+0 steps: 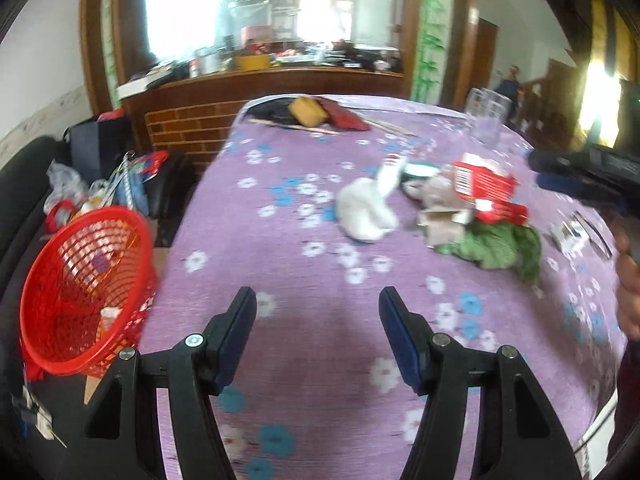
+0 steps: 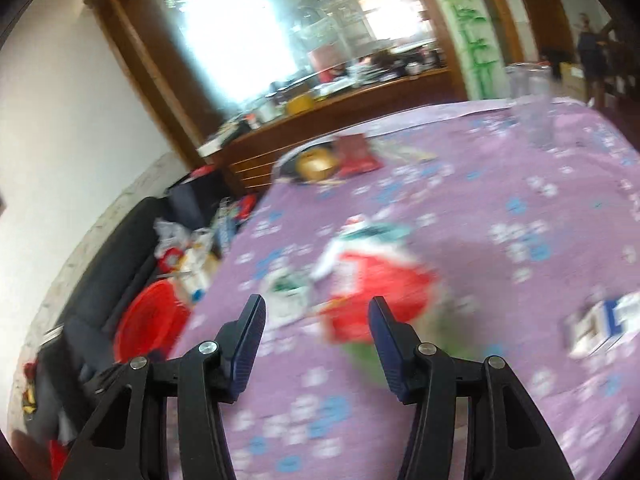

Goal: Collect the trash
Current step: 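Grasp the white crumpled tissue with the left gripper while the right grasps the red paper carton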

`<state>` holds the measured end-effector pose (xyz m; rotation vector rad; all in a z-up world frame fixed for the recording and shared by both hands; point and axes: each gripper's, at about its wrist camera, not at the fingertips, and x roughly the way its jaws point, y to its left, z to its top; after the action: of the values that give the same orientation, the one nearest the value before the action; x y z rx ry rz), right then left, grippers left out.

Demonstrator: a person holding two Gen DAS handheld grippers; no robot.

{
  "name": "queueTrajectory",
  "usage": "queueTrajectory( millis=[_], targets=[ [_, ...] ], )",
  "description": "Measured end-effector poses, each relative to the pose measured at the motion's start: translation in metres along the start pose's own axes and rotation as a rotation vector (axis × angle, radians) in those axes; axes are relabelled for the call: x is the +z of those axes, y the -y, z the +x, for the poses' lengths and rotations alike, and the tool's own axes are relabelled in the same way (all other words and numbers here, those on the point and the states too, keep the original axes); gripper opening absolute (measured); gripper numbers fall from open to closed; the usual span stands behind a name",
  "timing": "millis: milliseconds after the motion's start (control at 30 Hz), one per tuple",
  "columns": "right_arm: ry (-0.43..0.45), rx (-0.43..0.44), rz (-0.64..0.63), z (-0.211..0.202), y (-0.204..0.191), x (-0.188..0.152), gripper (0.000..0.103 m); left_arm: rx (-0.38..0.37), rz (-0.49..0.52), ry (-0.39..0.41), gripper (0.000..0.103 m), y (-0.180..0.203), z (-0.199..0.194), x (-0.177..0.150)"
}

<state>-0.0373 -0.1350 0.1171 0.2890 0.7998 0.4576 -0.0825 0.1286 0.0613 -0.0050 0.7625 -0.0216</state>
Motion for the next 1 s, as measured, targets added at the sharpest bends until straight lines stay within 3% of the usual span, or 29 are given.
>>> queueTrajectory(
  millis=[100, 167, 333, 433, 567, 700, 1000],
  targets=[
    [-0.024, -0.023, 0.004, 0.015, 0.027, 0.011, 0.058, -0.020, 0.041, -0.008, 0.063, 0.017, 0.002, 0.000],
    [-0.062, 0.007, 0.005, 0.030, 0.042, 0.016, 0.058, -0.031, 0.057, -0.018, 0.063, 0.025, 0.005, 0.000],
    [-0.123, 0.049, -0.035, 0.060, 0.046, 0.013, 0.058, -0.054, 0.061, -0.040, 0.063, 0.032, 0.009, 0.003],
    [-0.140, 0.087, -0.047, 0.063, 0.043, 0.005, 0.019, -0.041, 0.060, -0.041, 0.063, 0.032, 0.010, 0.006],
    [-0.098, 0.090, -0.084, 0.043, 0.028, -0.007, 0.006, -0.031, 0.043, -0.053, 0.063, 0.028, 0.017, 0.012],
    [-0.044, 0.135, -0.064, 0.014, 0.020, -0.021, 0.005, -0.025, 0.019, -0.055, 0.063, 0.025, 0.025, 0.024],
    [0.079, 0.099, -0.030, -0.041, 0.016, -0.056, 0.005, -0.043, -0.110, -0.117, 0.063, 0.016, 0.078, 0.066]
  ],
)
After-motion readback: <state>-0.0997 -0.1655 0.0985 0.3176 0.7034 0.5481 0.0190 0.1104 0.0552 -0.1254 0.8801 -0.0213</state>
